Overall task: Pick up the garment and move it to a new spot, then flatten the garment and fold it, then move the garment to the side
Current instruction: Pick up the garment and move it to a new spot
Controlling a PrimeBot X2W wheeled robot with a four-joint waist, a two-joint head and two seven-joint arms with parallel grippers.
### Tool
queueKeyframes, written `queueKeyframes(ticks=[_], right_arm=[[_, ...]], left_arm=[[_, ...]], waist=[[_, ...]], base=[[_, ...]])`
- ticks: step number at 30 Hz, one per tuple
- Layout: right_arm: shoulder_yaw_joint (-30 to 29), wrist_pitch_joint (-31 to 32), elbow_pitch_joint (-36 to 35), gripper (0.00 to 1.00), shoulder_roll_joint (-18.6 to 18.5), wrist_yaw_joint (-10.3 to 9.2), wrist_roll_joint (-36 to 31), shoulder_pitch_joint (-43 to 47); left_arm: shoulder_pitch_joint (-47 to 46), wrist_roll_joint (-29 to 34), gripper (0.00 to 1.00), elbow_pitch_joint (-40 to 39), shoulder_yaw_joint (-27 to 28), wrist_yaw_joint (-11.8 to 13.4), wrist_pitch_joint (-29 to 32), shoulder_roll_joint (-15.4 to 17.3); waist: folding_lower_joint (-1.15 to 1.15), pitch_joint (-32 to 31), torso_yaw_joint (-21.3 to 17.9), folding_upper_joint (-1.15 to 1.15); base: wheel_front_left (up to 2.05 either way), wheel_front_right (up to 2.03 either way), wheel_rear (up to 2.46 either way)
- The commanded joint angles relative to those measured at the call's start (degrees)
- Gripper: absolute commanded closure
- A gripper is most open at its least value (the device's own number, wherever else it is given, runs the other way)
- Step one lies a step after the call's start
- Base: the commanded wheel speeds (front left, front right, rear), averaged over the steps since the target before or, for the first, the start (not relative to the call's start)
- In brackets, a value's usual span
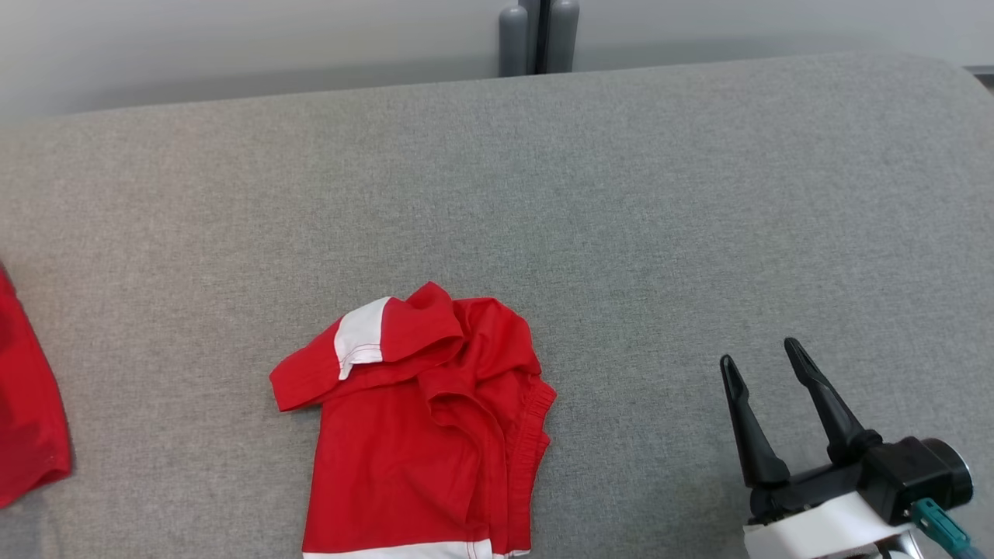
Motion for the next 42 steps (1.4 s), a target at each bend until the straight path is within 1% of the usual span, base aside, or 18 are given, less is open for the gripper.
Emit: queueKeyframes(ticks=[1,2,3,7,12,13,14,15,18,20,24,28,31,34,36,37,38,42], right_arm=[[0.2,0.1,0.0,0.00,-0.4,-0.02,-0.3,-0.9],[0.5,0.1,0.0,0.00,-0.4,-0.02,-0.4,-1.2],[0.5,0.1,0.0,0.00,-0.4,-0.02,-0.4,-1.2],[1.1,0.1,0.0,0.00,-0.4,-0.02,-0.2,-2.2],[0.7,0.1,0.1,0.00,-0.4,-0.02,0.3,-1.7],[0.7,0.1,0.2,0.00,-0.4,-0.02,0.4,-1.5],[0.7,0.1,0.3,0.00,-0.4,-0.02,0.4,-1.3],[0.7,0.1,0.5,0.00,-0.4,-0.02,0.4,-1.1],[0.3,0.1,0.6,0.00,-0.4,-0.02,0.2,-0.9],[-0.4,0.1,0.6,0.00,-0.4,-0.02,0.0,-0.2],[-1.4,0.1,0.5,0.00,-0.4,-0.02,-0.7,1.0],[-2.3,0.1,0.3,0.00,-0.4,-0.02,-1.5,2.4],[-2.7,0.1,0.0,0.00,-0.3,-0.02,-2.1,3.0],[-2.9,0.1,0.2,0.00,-0.4,-0.02,-2.7,3.6],[-3.3,0.1,0.1,0.00,-0.4,-0.02,-3.1,4.0],[-3.3,0.1,0.0,0.00,-0.4,-0.02,-3.2,4.1],[-3.7,0.1,-0.2,0.00,-0.4,-0.02,-3.4,4.4],[-4.3,0.1,-0.1,0.00,-0.4,-0.02,-4.0,5.5]], left_arm=[[0.9,1.0,1.00,2.8,-1.4,-0.5,-0.5,-1.0],[1.3,1.8,1.00,4.9,-2.4,-0.9,-1.0,-1.5],[1.3,1.8,1.00,4.9,-2.4,-0.9,-1.0,-1.5],[1.2,0.0,1.00,11.5,-4.8,-3.6,-1.8,-6.2],[2.6,0.5,1.00,16.7,-7.7,-4.9,-2.8,-9.7],[2.5,0.4,0.33,17.2,-8.1,-5.1,-2.8,-10.2],[2.2,0.7,0.06,17.5,-8.5,-5.1,-3.2,-10.6],[2.3,0.9,0.00,17.7,-8.8,-5.1,-3.5,-11.0],[3.1,2.2,0.00,16.5,-9.4,-4.5,-6.5,-11.9],[4.1,2.3,0.00,13.7,-9.3,-4.9,-9.1,-13.3],[8.3,4.9,0.00,5.4,-9.7,-2.7,-12.3,-14.6],[15.5,8.4,0.00,-6.8,-10.1,1.9,-13.3,-17.5],[21.7,11.5,0.00,-14.9,-10.3,6.0,-13.7,-20.3],[26.9,14.3,0.00,-20.6,-10.0,8.8,-13.8,-24.0],[30.2,17.3,0.00,-22.7,-8.3,10.4,-13.8,-26.6],[31.6,19.4,0.00,-23.7,-7.8,10.6,-13.8,-27.8],[33.7,21.8,0.00,-25.3,-5.7,10.0,-13.7,-31.9],[37.5,28.2,0.00,-25.5,-2.7,6.6,-13.8,-37.5]], waist=[[0.00,0.7,0.0,0.00],[0.00,1.0,-0.1,0.00],[0.00,1.0,-0.1,0.00],[0.00,2.1,-0.7,0.00],[0.00,2.5,-0.7,0.00],[0.00,2.4,-0.7,0.00],[0.00,2.3,-0.6,0.00],[0.00,2.1,-0.5,0.00],[0.00,0.9,-0.2,0.00],[0.00,-0.2,0.4,0.00],[0.00,-2.6,1.9,0.00],[0.00,-5.1,3.2,0.00],[0.00,-6.5,3.8,0.00],[0.00,-7.8,4.3,0.00],[0.00,-8.5,4.6,0.00],[0.00,-8.7,4.7,0.00],[0.00,-9.2,5.1,0.00],[0.00,-10.2,6.1,0.00]], base=[[0.00,0.00,0.00],[0.00,0.00,0.00],[0.00,0.00,0.00],[0.00,0.00,0.00],[0.00,0.00,0.00],[0.00,0.00,0.00],[0.00,0.00,0.00],[0.00,0.00,0.00],[0.00,0.00,0.00],[0.00,0.00,0.00],[0.00,0.00,0.00],[0.00,0.00,0.00],[0.00,0.00,0.00],[0.00,0.00,0.00],[0.00,0.00,0.00],[0.00,0.00,0.00],[0.00,0.00,0.00],[0.00,0.00,0.00]])
